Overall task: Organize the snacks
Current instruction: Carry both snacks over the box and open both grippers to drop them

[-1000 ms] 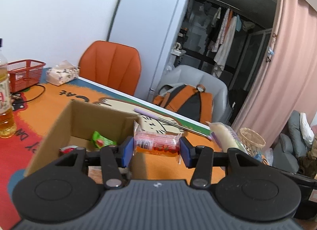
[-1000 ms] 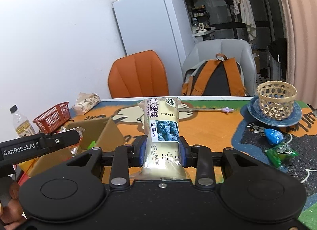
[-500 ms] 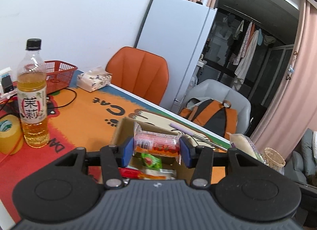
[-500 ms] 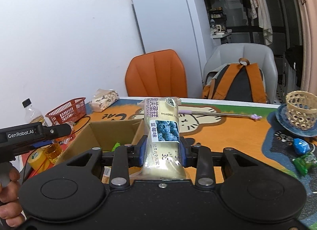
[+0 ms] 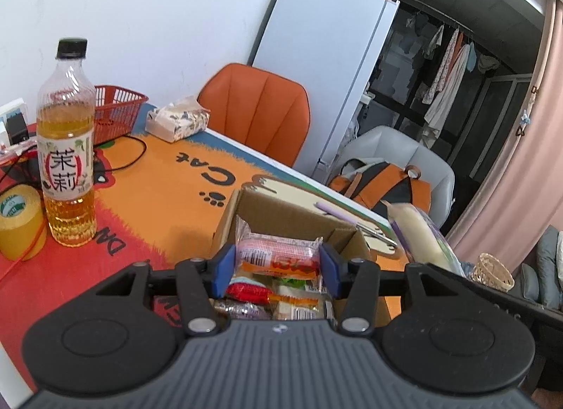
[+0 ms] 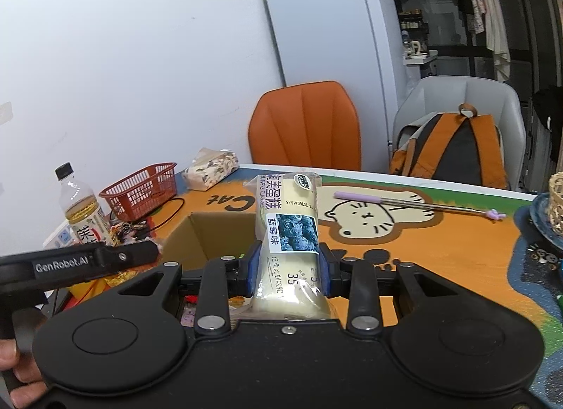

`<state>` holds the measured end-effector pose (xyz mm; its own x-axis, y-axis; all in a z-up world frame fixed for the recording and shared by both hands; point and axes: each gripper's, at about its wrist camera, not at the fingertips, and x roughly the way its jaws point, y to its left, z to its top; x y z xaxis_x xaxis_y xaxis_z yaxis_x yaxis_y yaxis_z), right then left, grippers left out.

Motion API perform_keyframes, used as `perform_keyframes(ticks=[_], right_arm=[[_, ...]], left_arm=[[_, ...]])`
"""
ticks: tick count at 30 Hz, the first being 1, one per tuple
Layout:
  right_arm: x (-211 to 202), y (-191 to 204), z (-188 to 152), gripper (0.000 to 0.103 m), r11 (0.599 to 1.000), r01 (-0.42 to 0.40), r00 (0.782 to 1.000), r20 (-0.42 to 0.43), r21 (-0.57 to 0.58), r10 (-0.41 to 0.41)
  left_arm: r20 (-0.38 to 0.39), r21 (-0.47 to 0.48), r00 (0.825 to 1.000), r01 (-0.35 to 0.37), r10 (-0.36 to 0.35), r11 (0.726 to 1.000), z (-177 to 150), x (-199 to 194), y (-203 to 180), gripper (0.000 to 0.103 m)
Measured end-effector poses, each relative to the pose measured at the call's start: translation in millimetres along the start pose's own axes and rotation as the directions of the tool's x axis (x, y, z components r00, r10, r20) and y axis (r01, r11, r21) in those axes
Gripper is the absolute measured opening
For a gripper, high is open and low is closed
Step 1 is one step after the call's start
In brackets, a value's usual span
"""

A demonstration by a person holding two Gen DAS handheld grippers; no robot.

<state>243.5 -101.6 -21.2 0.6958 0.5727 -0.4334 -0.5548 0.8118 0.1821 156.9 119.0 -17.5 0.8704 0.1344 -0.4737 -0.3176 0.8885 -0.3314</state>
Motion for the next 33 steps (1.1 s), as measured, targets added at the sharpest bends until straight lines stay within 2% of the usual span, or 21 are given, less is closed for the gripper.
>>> perform_keyframes(ticks=[3, 5, 7, 9, 24, 28, 33], right_arm=[[3.1, 4.8, -0.1, 0.033, 1.000, -0.003, 1.000, -0.006, -0.007, 0.003], [5.1, 7.6, 0.1, 0.033, 1.000, -0.004, 1.000, -0.009, -0.010, 0.004], [6.5, 10.1, 0.0, 0.033, 1.000, -0.006, 1.000, -0.011, -0.013, 0.006], [8.7, 12.9, 0.0, 0.033, 1.000, -0.009, 1.000, -0.015, -0.016, 0.008], [30.9, 49.8, 4.0, 0.033, 0.997, -0.067, 0.997, -0.047, -0.043, 0.065], [31.1, 54.5, 10.4, 0.035, 0.993, -0.119, 0.993, -0.012, -0.016, 0.118], [23.8, 52.5, 14.1, 0.035, 0.994, -0.110, 0.994, -0.004, -0.017, 0.110]], left_arm=[[-0.009, -0.015, 1.000, -0.006, 0.005, 1.000, -1.2, 1.7, 5.3, 0.053], [-0.013, -0.036, 1.000, 0.004, -0.004, 0.999, 0.1, 0.8, 10.6, 0.058], [-0.009, -0.058, 1.000, 0.006, -0.007, 0.998, 3.1, -1.9, 16.0, 0.069], [0.013, -0.062, 1.000, 0.001, 0.000, 0.998, 5.9, -6.9, 19.9, 0.070], [0.025, -0.098, 0.998, -0.061, 0.063, 0.993, 9.0, -14.8, 50.1, 0.071], [0.024, -0.108, 0.997, -0.077, 0.080, 0.991, 7.7, -15.9, 54.7, 0.071], [0.013, -0.107, 0.997, -0.077, 0.079, 0.991, 4.8, -14.7, 54.2, 0.071]])
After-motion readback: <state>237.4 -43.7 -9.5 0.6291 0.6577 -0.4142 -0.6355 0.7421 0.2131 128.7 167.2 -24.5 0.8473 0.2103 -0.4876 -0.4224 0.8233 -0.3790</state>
